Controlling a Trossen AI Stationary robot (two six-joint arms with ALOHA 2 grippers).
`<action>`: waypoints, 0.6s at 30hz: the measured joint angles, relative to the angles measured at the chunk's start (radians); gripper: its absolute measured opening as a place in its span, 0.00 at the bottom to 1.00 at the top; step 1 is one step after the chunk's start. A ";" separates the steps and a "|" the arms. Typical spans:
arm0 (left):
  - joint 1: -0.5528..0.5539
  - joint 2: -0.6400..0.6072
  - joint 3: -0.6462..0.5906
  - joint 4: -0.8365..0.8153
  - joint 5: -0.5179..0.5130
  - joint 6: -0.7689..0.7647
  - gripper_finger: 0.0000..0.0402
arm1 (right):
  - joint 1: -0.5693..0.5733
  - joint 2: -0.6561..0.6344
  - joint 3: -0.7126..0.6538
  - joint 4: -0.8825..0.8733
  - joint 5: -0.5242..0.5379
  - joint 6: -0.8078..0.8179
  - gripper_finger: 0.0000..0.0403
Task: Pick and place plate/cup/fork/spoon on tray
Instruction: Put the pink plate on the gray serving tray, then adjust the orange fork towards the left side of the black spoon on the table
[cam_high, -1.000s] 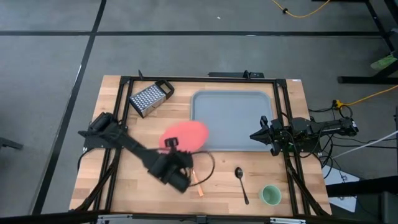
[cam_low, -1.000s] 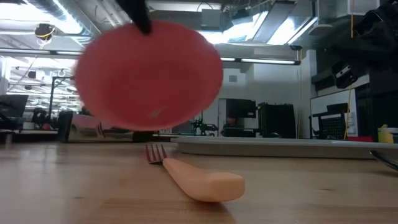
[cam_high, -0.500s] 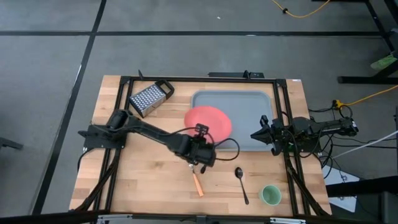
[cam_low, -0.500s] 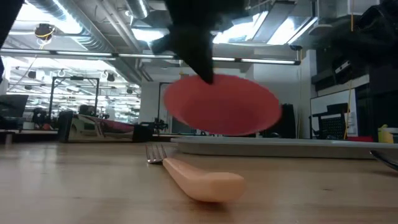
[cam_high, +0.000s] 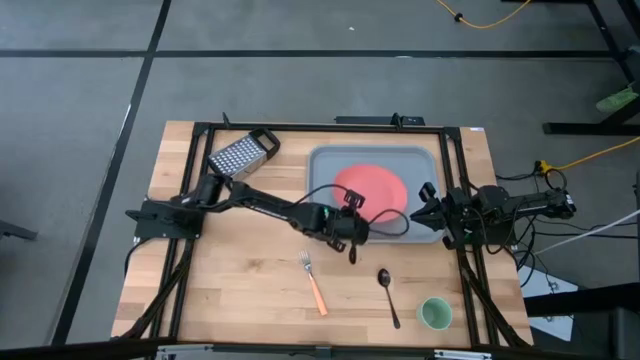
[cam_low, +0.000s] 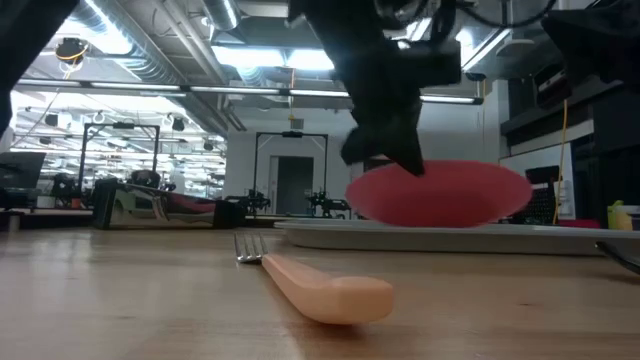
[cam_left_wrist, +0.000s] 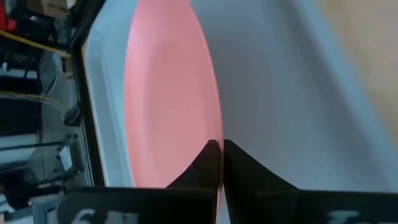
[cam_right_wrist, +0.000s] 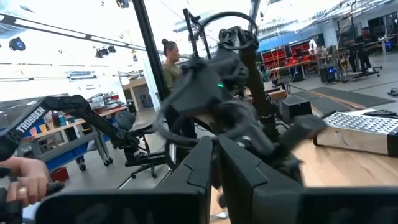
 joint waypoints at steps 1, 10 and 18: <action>0.011 0.006 0.000 0.006 0.000 0.000 0.02 | 0.000 0.000 0.000 0.001 0.000 0.000 0.08; 0.027 0.013 0.000 0.012 -0.001 -0.008 0.12 | 0.000 0.000 0.000 0.006 -0.028 0.001 0.08; -0.003 0.013 0.000 0.059 -0.014 -0.007 0.12 | 0.000 0.000 0.000 0.006 -0.035 0.002 0.08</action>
